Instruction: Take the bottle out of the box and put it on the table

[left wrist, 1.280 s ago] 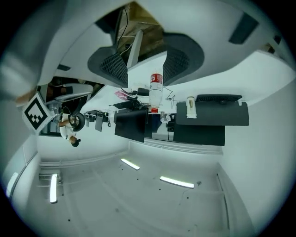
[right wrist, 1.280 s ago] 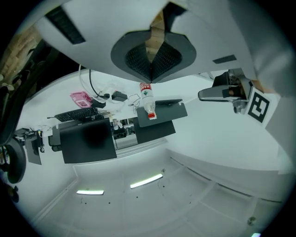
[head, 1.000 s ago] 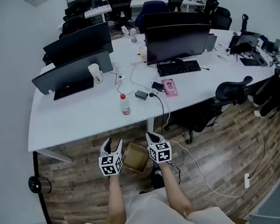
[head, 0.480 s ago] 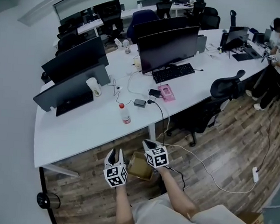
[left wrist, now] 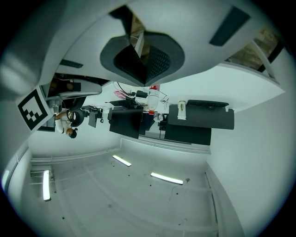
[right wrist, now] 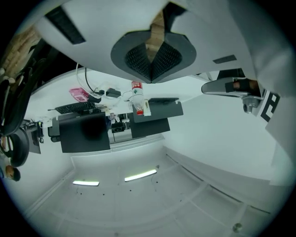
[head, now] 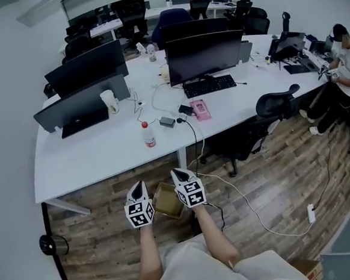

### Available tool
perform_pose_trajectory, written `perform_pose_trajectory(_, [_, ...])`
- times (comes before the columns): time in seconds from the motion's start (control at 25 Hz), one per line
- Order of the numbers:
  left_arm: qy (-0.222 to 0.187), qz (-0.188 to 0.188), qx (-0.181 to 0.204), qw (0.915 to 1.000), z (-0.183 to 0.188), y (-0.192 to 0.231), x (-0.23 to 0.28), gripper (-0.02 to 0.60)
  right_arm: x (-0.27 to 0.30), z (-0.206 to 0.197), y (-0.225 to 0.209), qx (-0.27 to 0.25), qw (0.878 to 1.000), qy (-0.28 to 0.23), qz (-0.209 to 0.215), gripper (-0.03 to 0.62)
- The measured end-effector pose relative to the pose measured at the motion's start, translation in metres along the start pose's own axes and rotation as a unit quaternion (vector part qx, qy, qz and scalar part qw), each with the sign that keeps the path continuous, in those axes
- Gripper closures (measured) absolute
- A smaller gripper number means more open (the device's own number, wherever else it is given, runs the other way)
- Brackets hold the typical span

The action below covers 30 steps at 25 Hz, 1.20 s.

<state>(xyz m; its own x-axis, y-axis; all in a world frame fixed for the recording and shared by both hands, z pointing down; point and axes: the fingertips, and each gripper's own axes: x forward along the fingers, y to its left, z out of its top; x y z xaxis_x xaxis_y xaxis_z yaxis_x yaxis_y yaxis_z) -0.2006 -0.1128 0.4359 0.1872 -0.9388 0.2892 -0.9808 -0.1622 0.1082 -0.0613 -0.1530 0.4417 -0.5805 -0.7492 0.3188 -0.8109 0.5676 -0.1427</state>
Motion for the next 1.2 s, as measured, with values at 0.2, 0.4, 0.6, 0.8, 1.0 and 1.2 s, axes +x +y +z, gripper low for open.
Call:
perform_pose_trajectory(0.2, [0.008, 0.010, -0.005, 0.9999, 0.003, -0.005, -0.011, 0.568, -0.011, 0.002, 0.004, -0.008, 1.000, 0.009, -0.001, 0.557])
perform_pose_trajectory(0.4, [0.012, 0.013, 0.003, 0.9998, 0.001, -0.001, -0.005, 0.568, -0.009, 0.005, 0.001, -0.008, 1.000, 0.006, -0.004, 0.557])
perform_pose_trajectory(0.6, [0.017, 0.023, -0.005, 0.9996, 0.005, 0.009, -0.009, 0.568, -0.012, 0.012, 0.003, -0.003, 1.000, -0.005, -0.008, 0.557])
perform_pose_trajectory(0.8, [0.003, 0.020, -0.028, 0.9994, 0.011, 0.018, -0.009, 0.568, -0.012, 0.017, 0.007, -0.005, 1.000, -0.016, 0.002, 0.557])
perform_pose_trajectory(1.0, [0.012, -0.001, -0.013, 0.9998, 0.001, 0.004, -0.009, 0.568, -0.017, 0.009, 0.007, 0.014, 1.000, 0.000, 0.009, 0.557])
perform_pose_trajectory(1.2, [0.018, -0.005, 0.003, 0.9998, 0.008, -0.003, -0.021, 0.568, -0.022, 0.012, 0.025, 0.011, 0.999, 0.008, 0.029, 0.557])
